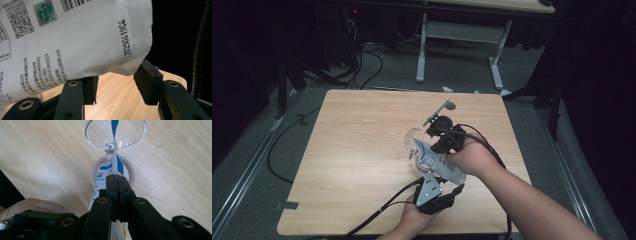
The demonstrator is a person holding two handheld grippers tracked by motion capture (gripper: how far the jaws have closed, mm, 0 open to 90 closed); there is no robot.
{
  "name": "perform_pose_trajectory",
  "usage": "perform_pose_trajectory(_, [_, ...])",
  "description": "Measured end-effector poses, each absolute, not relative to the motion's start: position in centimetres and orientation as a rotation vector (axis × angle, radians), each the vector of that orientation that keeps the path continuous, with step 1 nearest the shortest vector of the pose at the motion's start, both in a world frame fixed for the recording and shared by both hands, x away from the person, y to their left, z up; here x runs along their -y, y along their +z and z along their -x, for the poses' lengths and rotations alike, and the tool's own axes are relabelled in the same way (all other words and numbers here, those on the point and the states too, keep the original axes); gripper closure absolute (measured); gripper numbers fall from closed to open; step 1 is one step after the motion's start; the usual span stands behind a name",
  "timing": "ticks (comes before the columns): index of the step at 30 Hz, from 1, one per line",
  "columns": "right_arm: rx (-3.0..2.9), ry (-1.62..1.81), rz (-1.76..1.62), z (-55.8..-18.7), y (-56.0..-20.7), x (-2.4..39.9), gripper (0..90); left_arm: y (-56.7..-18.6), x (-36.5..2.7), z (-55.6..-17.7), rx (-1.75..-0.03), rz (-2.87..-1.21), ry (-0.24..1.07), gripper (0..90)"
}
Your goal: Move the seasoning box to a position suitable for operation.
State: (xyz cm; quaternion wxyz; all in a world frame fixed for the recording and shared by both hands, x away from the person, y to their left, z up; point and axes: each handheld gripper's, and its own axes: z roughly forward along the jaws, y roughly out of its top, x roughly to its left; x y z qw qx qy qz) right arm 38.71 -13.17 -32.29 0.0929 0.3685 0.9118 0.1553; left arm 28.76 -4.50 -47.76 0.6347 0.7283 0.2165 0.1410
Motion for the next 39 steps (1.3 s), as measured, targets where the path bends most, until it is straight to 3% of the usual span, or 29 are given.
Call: perform_pose_trajectory(39, [-2.717, 0.466, -1.096, -38.1, -32.5, 13.7, 89.5, -49.0, 4.0, -28.3, -0.473, -1.690, 0.326, 55.5])
